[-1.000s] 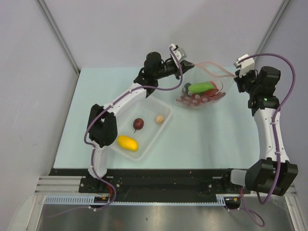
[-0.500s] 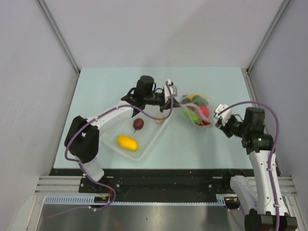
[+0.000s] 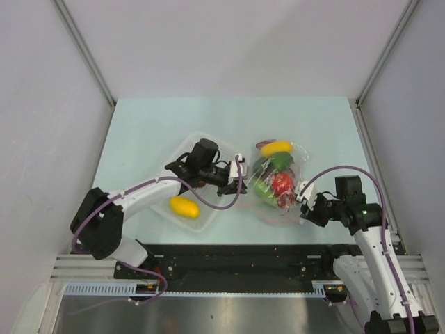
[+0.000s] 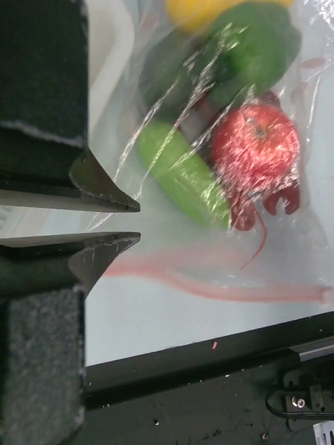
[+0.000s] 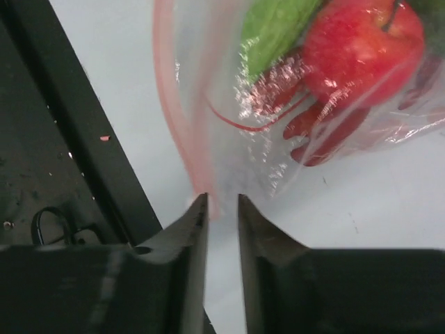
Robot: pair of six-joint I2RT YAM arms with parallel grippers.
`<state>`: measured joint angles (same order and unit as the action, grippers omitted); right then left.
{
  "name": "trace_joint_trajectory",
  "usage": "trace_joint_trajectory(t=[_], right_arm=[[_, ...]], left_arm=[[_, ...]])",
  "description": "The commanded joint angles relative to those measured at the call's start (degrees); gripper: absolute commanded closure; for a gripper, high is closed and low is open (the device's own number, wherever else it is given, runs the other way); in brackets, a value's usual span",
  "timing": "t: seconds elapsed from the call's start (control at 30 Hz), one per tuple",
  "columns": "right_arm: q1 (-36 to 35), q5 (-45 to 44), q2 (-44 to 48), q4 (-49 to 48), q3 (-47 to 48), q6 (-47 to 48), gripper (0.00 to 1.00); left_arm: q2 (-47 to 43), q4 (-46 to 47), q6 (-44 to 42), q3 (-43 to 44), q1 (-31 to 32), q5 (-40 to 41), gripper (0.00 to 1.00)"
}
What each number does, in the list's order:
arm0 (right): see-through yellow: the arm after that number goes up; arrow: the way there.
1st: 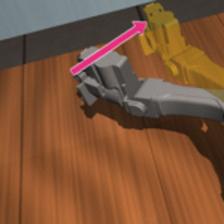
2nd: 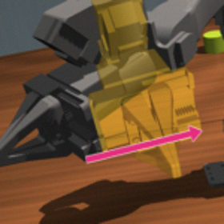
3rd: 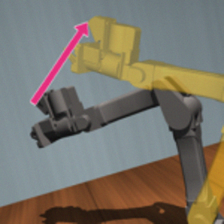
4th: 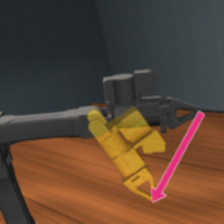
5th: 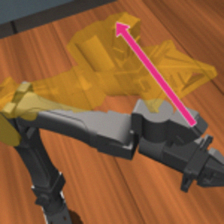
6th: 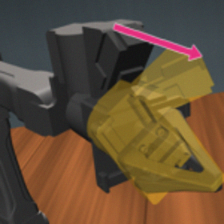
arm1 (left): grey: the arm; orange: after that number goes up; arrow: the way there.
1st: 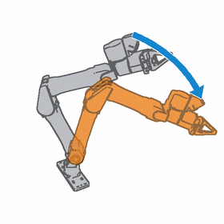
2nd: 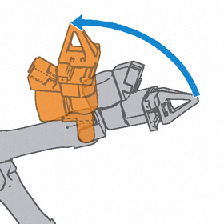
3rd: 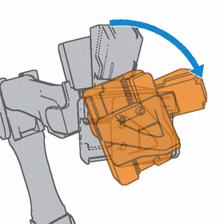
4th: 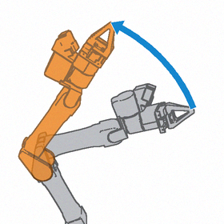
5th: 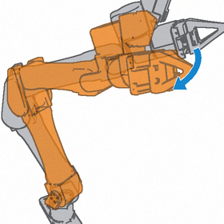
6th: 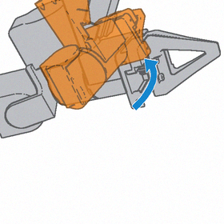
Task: Place the food in the zip-top bag and seal the zipper
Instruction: Place the zipper food storage bag at the center of the board, then pick up the zipper food storage bag at the center of the board.
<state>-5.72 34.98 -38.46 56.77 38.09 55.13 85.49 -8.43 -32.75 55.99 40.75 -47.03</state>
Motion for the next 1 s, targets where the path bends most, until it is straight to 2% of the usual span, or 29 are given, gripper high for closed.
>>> trace_joint_trajectory(t=[0.0, 0.03, 0.1, 0.17, 0.2, 0.23, 0.27, 0.3, 0.33, 0.4, 0.53, 0.7, 0.77, 0.97], right_arm=[[-0.5, 0.5, 0.8, 2.5, 3.5, 0.2, 0.87], [-0.4, 0.3, 1.4, 1.8, 3.1, -0.4, 0.97], [-0.5, -0.4, 2.0, 0.4, 3.0, -1.5, 1.00], [-0.5, -0.4, 2.1, 0.1, 3.7, -2.0, 0.99], [-0.6, 0.0, 2.2, 1.5, 4.1, -0.8, 0.95], [-0.6, 1.0, 2.2, 2.4, 4.4, 0.5, 0.82], [-0.6, 1.6, 2.5, 3.3, 4.4, 2.0, 0.75], [-0.7, 1.8, 2.9, 5.0, 4.1, 6.2, 0.68], [-0.7, 1.9, 3.3, 5.4, 3.7, 8.0, 0.52], [-0.7, 1.8, 5.4, 5.6, 1.7, 15.6, 0.46], [-0.7, 1.4, 11.0, 3.2, -4.1, 27.0, 0.42], [-0.7, 6.1, 17.3, -5.7, -13.9, 34.7, 0.41], [-0.8, 7.0, 16.6, -9.7, -16.0, 37.4, 0.40], [-0.5, 9.4, 8.3, -10.5, -16.7, 43.6, 0.42]], left_arm=[[-4.5, 0.0, -1.9, -1.1, 0.1, 0.4, 0.82], [-4.6, 0.4, -1.3, -1.2, 0.1, 0.4, 0.88], [-4.6, 1.0, -0.6, -1.0, 0.1, 0.8, 0.90], [-5.0, 0.5, -1.0, -0.5, 0.1, 1.0, 0.77], [-5.2, 0.3, -1.7, -0.4, 0.3, 0.8, 0.69], [-5.9, 0.3, -2.0, -0.4, 0.8, 1.1, 0.59], [-6.2, -0.3, -2.7, -0.7, 1.3, 1.2, 0.54], [-6.7, -0.5, -4.7, -1.5, 1.8, 1.6, 0.43], [-7.3, -0.8, -6.1, -2.1, 3.5, 3.3, 0.40], [-7.8, -0.2, -8.7, -4.5, 5.0, 4.8, 0.33], [-7.4, 1.3, -7.2, -5.7, 5.8, 5.0, 0.30], [-7.4, 1.7, -6.8, -5.8, 5.8, 4.7, 0.28], [-7.4, 1.2, -6.9, -5.6, 5.8, 4.5, 0.27], [-7.4, 1.5, -7.5, -6.3, 5.8, 3.4, 0.26]])
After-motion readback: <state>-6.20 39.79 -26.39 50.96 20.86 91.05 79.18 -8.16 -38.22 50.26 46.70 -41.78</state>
